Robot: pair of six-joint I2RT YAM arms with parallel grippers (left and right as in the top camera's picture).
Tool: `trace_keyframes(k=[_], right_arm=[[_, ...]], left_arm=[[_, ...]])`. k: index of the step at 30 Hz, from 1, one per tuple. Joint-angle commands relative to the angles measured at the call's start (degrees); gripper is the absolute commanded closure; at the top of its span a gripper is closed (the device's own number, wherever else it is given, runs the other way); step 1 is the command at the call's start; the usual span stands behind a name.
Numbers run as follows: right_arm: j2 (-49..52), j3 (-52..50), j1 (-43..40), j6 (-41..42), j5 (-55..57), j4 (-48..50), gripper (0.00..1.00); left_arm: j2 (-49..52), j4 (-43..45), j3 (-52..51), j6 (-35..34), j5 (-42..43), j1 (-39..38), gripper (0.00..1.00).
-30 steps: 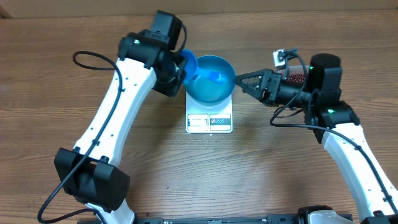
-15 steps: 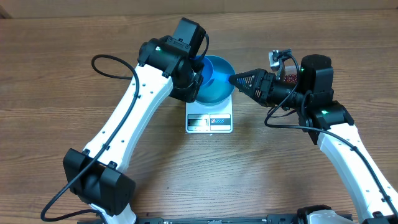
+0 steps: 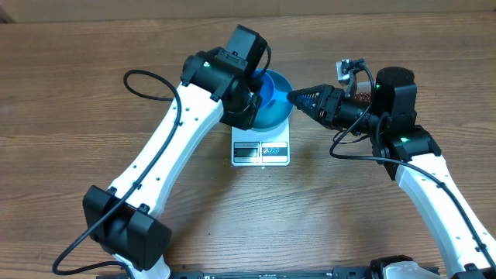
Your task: Scoop item into bowl and weigh 150g on scale
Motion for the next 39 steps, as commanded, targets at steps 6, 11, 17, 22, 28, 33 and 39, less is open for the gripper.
trace_keyframes(k=[6,11,17,22,28,33,39], right_arm=[[-0.4,1.2,0.3,-0.1,1.5,0.4,0.45],[-0.4,1.2,0.3,0.0,1.5,0.4,0.54],[-0.4,1.2,0.3,0.0,1.5,0.4,0.58],[-0.4,1.2,0.3,-0.1,1.5,0.4,0.62],[-0.4,1.2,0.3,0.0,1.5,0.4,0.65],[-0.4,1.3,0.3,0.0,1.5,0.4,0.65],[-0.4,1.2,0.3,0.0,1.5,1.2,0.64]], left_arm=[[-1.3,0.2,1.2,-2.3,-0.4,-1.6,0.96],[-1.3,0.2,1.2,-2.8,-0.4,-2.2,0.95],[-1.3,0.2,1.2,-4.7,-0.4,-3.1,0.95],[-1.3,0.4,1.2,-4.7,-0.4,-3.3,0.96],[-1.3,0.6,1.2,-5.3,-0.4,-3.4,0.96],[-1.3,1.0,1.2,-6.8,-0.4,-3.4,0.95],[-1.3,1.0,1.2,-7.2,-0.4,-3.4,0.96]])
